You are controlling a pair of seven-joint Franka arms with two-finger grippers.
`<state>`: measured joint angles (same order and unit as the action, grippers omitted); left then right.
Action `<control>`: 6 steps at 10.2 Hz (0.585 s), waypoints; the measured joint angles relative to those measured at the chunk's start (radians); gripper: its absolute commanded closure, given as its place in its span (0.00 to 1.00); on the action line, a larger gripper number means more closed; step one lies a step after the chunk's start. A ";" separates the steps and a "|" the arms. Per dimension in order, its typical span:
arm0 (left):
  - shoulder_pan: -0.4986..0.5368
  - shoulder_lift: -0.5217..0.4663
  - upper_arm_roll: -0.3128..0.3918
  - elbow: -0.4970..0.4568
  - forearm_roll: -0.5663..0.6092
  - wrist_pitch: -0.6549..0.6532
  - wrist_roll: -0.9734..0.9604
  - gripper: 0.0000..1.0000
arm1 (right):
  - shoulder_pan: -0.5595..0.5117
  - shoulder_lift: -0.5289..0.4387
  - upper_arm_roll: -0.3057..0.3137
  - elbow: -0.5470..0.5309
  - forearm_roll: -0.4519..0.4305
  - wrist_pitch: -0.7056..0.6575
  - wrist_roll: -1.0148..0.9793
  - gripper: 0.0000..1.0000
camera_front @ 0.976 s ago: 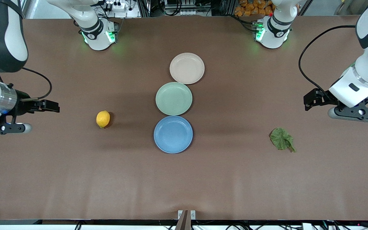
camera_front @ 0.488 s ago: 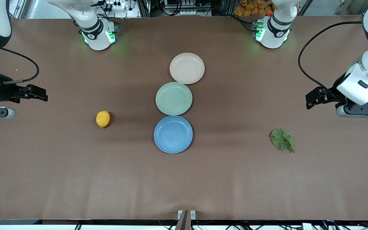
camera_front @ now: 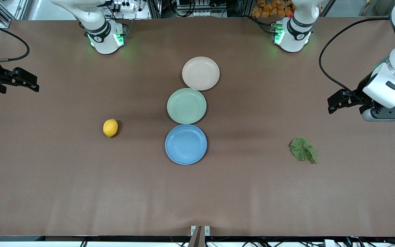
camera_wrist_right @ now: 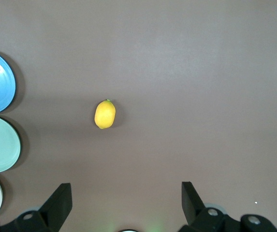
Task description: Pick lemon and lettuce from blue and beige plates
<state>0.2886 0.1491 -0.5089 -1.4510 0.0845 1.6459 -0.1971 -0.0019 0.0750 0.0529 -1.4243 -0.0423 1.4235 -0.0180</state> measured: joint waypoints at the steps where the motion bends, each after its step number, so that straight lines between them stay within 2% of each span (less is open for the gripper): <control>1: 0.001 -0.013 0.002 0.001 0.000 -0.005 0.000 0.00 | 0.007 -0.009 0.001 -0.040 0.000 0.039 0.000 0.00; 4: 0.018 -0.053 0.005 0.002 0.000 -0.040 0.000 0.00 | 0.037 -0.018 0.001 -0.073 -0.001 0.086 0.000 0.00; 6: 0.001 -0.072 0.044 0.002 0.000 -0.043 0.005 0.00 | 0.056 -0.038 -0.011 -0.095 -0.001 0.107 0.000 0.00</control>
<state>0.2894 0.0775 -0.4649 -1.4490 0.0843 1.6028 -0.1918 0.0539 0.0372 0.0418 -1.5192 -0.0437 1.5301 -0.0184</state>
